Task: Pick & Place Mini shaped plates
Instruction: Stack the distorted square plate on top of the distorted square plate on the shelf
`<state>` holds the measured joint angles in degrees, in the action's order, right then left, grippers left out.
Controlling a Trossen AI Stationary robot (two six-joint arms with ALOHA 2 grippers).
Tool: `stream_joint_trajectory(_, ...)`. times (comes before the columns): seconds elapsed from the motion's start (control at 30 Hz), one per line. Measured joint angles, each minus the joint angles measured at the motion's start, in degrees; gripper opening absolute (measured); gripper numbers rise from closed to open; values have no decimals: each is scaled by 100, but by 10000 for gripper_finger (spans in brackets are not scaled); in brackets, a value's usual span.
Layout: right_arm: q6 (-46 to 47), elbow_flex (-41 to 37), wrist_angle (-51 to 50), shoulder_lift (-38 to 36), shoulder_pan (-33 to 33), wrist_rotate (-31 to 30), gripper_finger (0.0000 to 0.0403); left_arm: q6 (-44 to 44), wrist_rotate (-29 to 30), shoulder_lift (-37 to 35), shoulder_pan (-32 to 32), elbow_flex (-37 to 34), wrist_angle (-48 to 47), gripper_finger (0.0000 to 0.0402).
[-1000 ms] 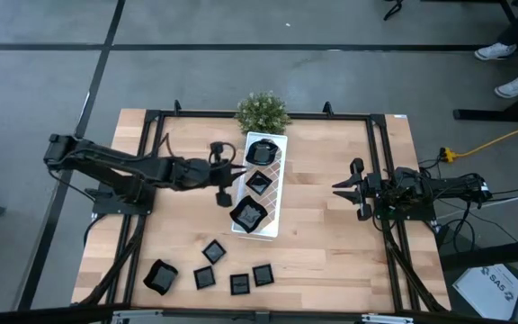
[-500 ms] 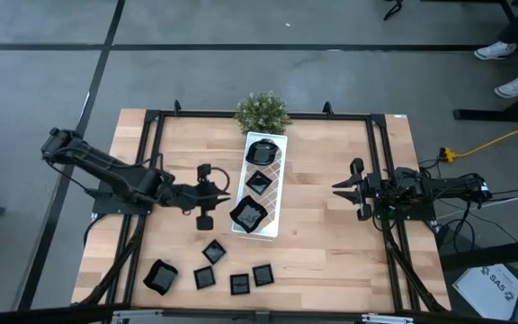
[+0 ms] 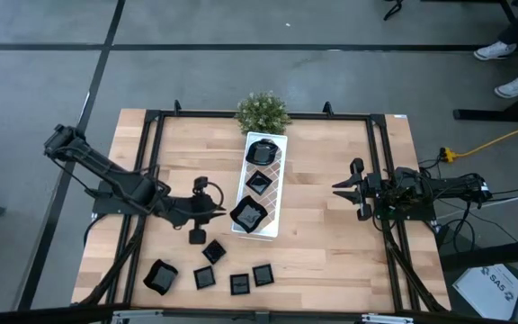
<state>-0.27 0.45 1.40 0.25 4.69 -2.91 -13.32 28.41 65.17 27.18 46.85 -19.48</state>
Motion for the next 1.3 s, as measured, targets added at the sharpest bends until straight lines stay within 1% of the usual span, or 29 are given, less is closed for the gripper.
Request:
stream_joint_trajectory(0.23, 0, 0, 1, 0, 0, 1, 85, -666, 45, 0, 228, 0, -266, 36)
stream_joint_trajectory(0.43, 1, 0, 0, -2, 0, -1, 85, -1534, 30, 0, 467, 0, -641, 34)
stream_joint_trajectory(0.7, 0, 0, -1, -2, -2, 1, 85, -2326, -595, 0, 664, 0, -737, 37)
stream_joint_trajectory(0.8, 0, 0, -1, -1, -1, 1, 85, -2447, -653, 0, 696, 0, -738, 36)
stream_joint_trajectory(1.17, 1, 0, -1, -1, 0, 1, 85, -2413, -650, 0, 697, 0, -741, 35)
stream_joint_trajectory(1.3, 0, 0, 0, -1, -1, 1, 85, -2508, -794, 0, 697, 0, -741, 34)
